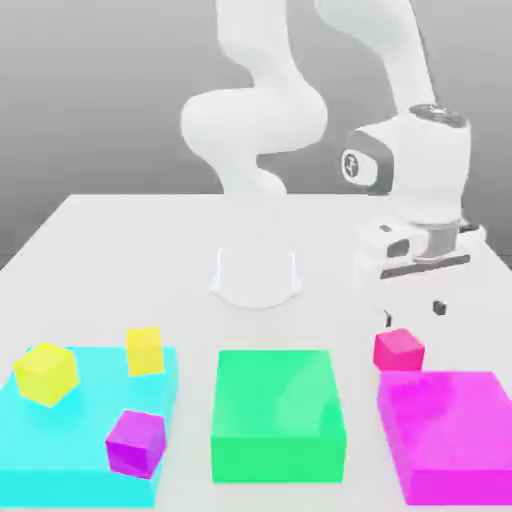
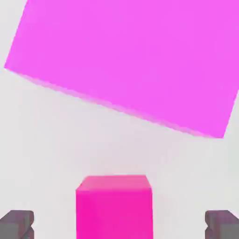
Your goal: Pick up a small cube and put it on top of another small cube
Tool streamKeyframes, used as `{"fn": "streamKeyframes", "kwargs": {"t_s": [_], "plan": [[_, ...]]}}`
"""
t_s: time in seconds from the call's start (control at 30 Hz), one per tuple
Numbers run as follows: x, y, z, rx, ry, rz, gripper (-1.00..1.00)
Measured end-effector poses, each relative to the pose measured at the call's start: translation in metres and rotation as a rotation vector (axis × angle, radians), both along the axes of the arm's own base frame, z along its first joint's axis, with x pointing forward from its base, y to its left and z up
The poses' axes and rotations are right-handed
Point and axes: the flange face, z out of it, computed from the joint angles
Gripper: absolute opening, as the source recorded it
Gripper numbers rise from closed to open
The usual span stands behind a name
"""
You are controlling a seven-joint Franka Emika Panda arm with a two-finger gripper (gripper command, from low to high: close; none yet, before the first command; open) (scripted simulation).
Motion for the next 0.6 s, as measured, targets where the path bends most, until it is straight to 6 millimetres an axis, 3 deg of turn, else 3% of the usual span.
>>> {"fn": "streamKeyframes", "kwargs": {"t_s": [0.17,0.2,0.43,0.6], "plan": [[-0.004,0.001,-0.041,0.001,0.006,0.006,0.0],[-0.005,0.001,-0.049,0.001,0.008,0.007,-1.0],[-0.005,0.001,-0.05,0.001,0.005,0.008,-1.0],[-0.004,0.002,-0.016,-0.002,0.003,0.009,-1.0]]}}
